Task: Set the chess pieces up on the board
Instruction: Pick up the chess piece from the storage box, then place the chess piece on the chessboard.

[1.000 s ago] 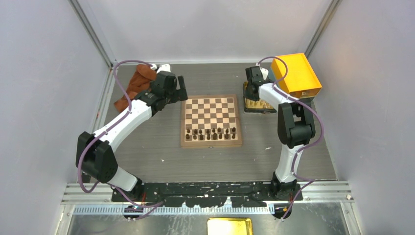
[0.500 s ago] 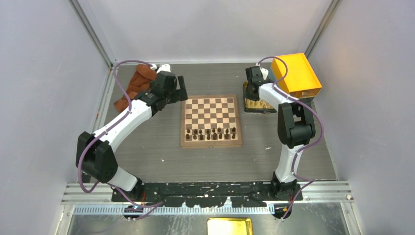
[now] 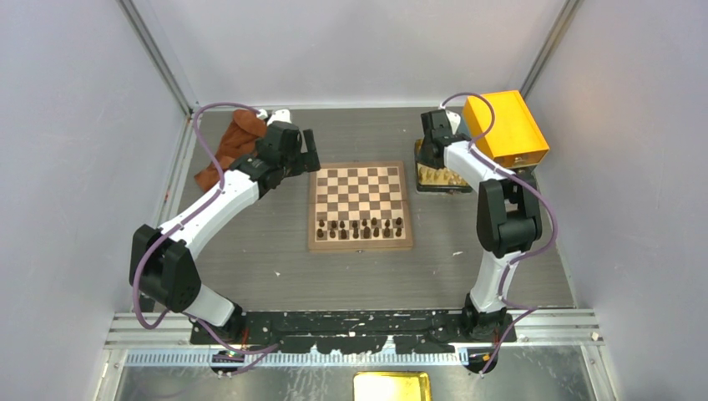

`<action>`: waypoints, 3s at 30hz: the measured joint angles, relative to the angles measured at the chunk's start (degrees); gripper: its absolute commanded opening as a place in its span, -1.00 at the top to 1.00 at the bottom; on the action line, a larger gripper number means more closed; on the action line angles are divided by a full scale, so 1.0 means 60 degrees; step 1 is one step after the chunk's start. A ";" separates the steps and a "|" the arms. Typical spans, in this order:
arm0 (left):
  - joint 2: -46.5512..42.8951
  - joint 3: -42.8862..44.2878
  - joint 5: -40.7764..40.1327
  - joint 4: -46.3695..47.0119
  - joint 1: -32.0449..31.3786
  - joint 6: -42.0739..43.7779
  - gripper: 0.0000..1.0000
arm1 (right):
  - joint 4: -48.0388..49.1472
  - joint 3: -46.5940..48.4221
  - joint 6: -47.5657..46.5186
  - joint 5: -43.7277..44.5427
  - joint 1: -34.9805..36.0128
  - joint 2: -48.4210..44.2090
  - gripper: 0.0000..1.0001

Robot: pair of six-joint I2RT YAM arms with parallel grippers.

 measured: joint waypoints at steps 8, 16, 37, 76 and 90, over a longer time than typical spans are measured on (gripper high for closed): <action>0.0000 0.0000 0.0000 0.0000 0.0000 -0.0033 -0.99 | -0.0087 0.0000 -0.0025 0.0004 0.0000 -0.0160 0.98; 0.0000 0.0000 0.0000 0.0004 0.0000 -0.0036 -0.99 | -0.0321 0.0011 -0.0069 0.0022 0.0000 -0.0914 0.98; -0.0466 -0.0543 -0.0047 0.0007 0.0000 -0.0062 -0.99 | -0.1628 0.1541 -0.0175 0.0685 0.1100 -0.1381 0.98; -0.1260 -0.0991 -0.0339 0.0073 0.0073 0.0055 -0.99 | -0.3279 0.5559 -0.0270 0.1264 0.2776 0.1384 0.98; -0.1282 -0.1071 -0.0368 0.0080 0.0153 0.0047 -0.99 | -0.3552 0.6113 -0.0474 0.1158 0.2823 0.2073 0.98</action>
